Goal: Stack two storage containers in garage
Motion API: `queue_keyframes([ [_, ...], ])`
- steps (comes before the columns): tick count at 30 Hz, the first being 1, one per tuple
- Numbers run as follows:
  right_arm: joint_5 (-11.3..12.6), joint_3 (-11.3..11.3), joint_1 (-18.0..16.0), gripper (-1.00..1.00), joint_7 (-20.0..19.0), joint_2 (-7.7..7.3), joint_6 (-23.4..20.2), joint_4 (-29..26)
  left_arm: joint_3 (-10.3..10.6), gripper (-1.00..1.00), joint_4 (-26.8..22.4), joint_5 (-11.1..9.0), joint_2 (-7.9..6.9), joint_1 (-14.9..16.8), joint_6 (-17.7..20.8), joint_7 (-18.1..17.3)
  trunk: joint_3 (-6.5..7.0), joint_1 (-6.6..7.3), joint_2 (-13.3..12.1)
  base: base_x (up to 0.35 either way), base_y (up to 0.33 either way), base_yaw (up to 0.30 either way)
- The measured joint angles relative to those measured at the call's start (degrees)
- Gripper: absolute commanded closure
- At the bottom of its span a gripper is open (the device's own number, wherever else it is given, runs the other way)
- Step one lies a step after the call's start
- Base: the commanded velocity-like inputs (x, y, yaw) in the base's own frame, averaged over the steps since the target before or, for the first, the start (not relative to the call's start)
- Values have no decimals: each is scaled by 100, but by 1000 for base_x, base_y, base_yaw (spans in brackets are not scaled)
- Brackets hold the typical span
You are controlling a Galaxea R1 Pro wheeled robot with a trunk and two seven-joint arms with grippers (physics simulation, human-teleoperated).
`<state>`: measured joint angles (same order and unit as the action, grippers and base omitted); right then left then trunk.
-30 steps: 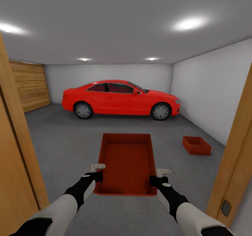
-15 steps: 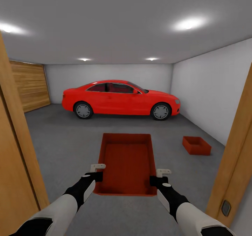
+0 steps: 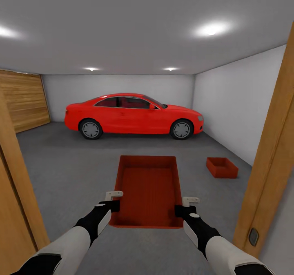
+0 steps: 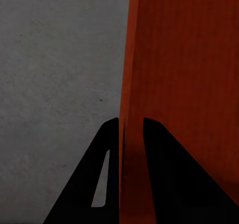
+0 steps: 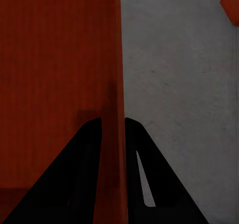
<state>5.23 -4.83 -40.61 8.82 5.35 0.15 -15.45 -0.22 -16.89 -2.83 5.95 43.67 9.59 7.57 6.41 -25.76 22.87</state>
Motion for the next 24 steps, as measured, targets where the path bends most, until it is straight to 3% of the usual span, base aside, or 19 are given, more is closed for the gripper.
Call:
queue_keyframes([
  [7, 1, -3, 0, 100, 3, 0, 16, -1, 0, 100, -1, 1, 1, 0, -17, -1, 0, 3, 1, 166, 0, -3],
  [24, 2, -1, 0, 100, 1, 0, -12, 1, -10, 100, 3, 6, 1, 0, 10, 0, 0, 3, 1, 314, 0, 0],
])
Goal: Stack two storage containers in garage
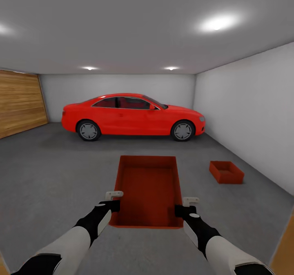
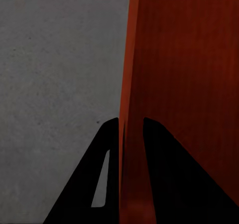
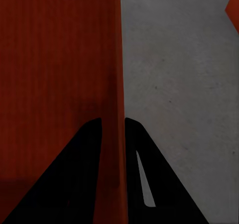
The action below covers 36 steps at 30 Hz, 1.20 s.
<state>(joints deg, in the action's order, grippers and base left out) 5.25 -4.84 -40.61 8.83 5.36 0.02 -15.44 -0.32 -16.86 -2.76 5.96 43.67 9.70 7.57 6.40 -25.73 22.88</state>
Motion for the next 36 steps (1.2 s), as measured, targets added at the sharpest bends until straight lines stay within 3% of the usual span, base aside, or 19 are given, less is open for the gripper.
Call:
queue_keyframes([
  [36, 1, -4, 0, 100, 10, 5, 5, 0, 5, 100, 5, -9, -3, 0, -10, -1, 0, 0, 0, 322, 0, 0],
])
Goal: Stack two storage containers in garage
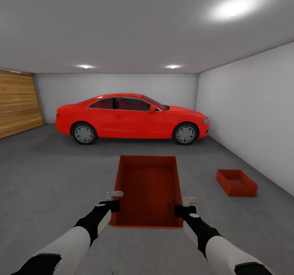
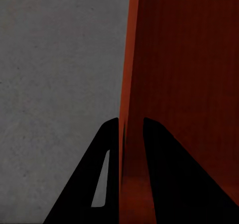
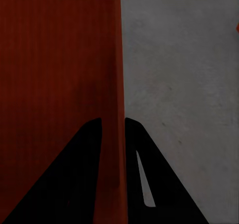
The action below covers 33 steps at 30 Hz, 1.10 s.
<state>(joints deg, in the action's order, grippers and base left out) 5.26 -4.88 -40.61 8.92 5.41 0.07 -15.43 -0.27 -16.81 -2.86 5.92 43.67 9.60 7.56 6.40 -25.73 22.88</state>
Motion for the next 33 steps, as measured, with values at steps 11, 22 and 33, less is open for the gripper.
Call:
queue_keyframes([
  [11, -3, 0, 0, 100, 0, -1, 21, -1, 1, 100, 1, 2, 1, 0, -25, -4, 0, 0, 0, 322, 0, 0],
  [22, -3, -5, 0, 100, 1, -3, 29, -1, 3, 100, 10, -6, 2, 0, -43, -3, 0, 0, 0, 322, 0, 0],
  [33, -8, -6, 0, 100, 0, -4, 21, -1, -1, 100, 21, -9, 2, 0, -47, -3, 0, 0, 0, 322, 0, 0],
])
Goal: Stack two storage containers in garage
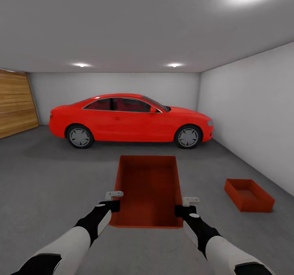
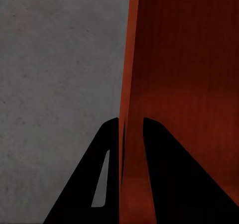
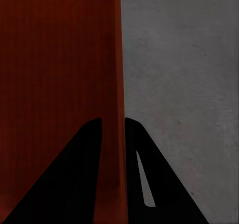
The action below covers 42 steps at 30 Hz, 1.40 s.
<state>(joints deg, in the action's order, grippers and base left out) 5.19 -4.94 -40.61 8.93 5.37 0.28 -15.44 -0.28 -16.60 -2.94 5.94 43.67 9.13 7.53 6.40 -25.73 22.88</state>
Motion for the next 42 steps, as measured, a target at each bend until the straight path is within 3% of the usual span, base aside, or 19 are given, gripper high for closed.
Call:
queue_keyframes([
  [42, 4, 1, 0, 100, 1, 2, 0, -1, 7, 100, -11, -2, -2, 0, 11, 0, 0, 0, 0, 322, 0, 0],
])
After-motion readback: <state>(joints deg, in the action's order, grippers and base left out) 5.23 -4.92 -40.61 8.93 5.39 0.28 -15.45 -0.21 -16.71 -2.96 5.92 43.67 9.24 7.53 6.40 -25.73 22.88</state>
